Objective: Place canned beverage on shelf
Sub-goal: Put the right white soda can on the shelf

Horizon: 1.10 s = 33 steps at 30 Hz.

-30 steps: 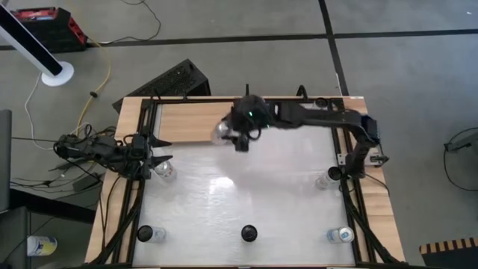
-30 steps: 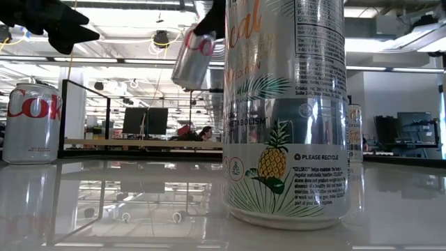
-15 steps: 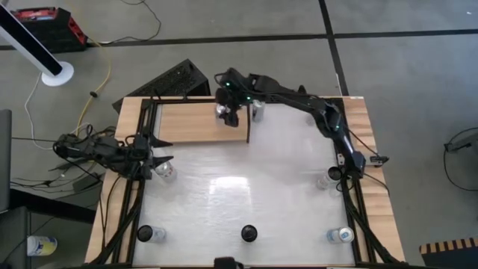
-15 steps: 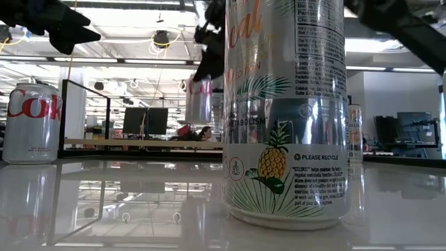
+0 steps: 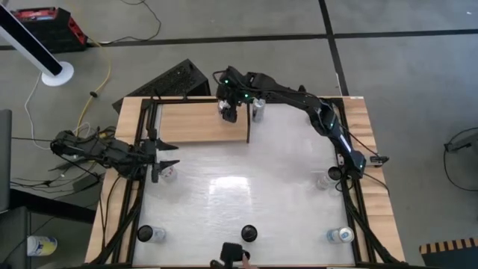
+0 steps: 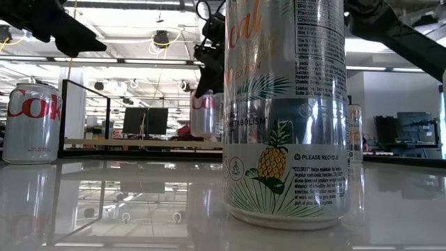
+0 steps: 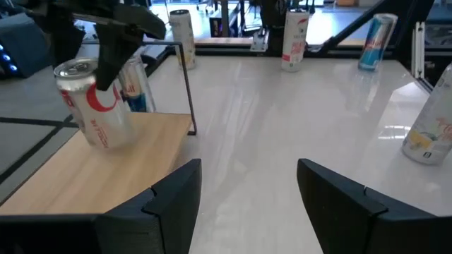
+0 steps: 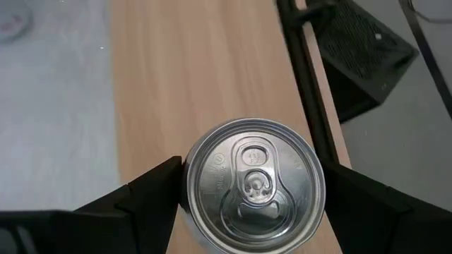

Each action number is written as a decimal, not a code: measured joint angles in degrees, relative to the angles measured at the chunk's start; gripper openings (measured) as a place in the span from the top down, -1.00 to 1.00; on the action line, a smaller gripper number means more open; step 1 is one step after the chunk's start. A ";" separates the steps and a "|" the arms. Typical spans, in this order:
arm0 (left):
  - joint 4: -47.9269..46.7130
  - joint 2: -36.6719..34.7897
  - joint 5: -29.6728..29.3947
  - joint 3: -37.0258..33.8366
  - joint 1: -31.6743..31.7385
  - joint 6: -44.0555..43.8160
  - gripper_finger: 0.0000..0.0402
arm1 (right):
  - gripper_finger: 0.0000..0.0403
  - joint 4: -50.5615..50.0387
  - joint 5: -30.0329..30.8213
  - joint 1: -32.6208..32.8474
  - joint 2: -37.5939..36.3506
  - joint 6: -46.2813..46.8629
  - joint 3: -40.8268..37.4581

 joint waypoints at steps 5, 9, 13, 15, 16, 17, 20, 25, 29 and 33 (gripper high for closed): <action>-0.04 -0.27 -0.15 0.02 0.00 0.02 -0.09 | -0.60 0.37 0.06 -2.19 -0.03 1.59 0.00; 0.01 -0.93 -0.29 0.10 0.00 0.04 -0.09 | -0.60 0.81 0.40 -3.50 -0.03 1.90 0.00; -0.06 -0.87 -0.31 0.11 0.00 0.04 -0.09 | -0.60 2.00 0.11 -3.97 -0.03 2.09 0.00; -0.05 -0.89 -0.31 0.11 0.00 0.04 -0.09 | -0.60 1.69 0.11 -3.95 -0.03 2.11 0.00; -0.07 -0.89 -0.28 0.11 0.00 0.04 -0.09 | -0.60 1.69 0.11 -3.96 -0.03 2.23 0.00; -0.07 -0.89 -0.31 0.11 0.00 0.04 -0.09 | -0.60 1.72 0.11 -3.97 -0.03 2.33 0.00; -0.07 -0.89 -0.29 0.11 0.00 0.04 -0.09 | -0.60 1.68 0.11 -3.97 -0.03 2.44 0.00; -0.07 -0.89 -0.28 0.11 -0.02 0.04 -0.09 | -0.60 1.57 0.11 -3.97 -0.03 2.41 0.00; -0.07 -0.89 -0.28 0.11 -0.02 0.04 -0.09 | -0.60 1.57 0.11 -4.03 -0.03 1.89 0.00; -0.07 -0.89 -0.26 0.11 -0.02 0.04 -0.09 | -0.60 -0.03 0.02 -4.24 -0.05 1.39 0.00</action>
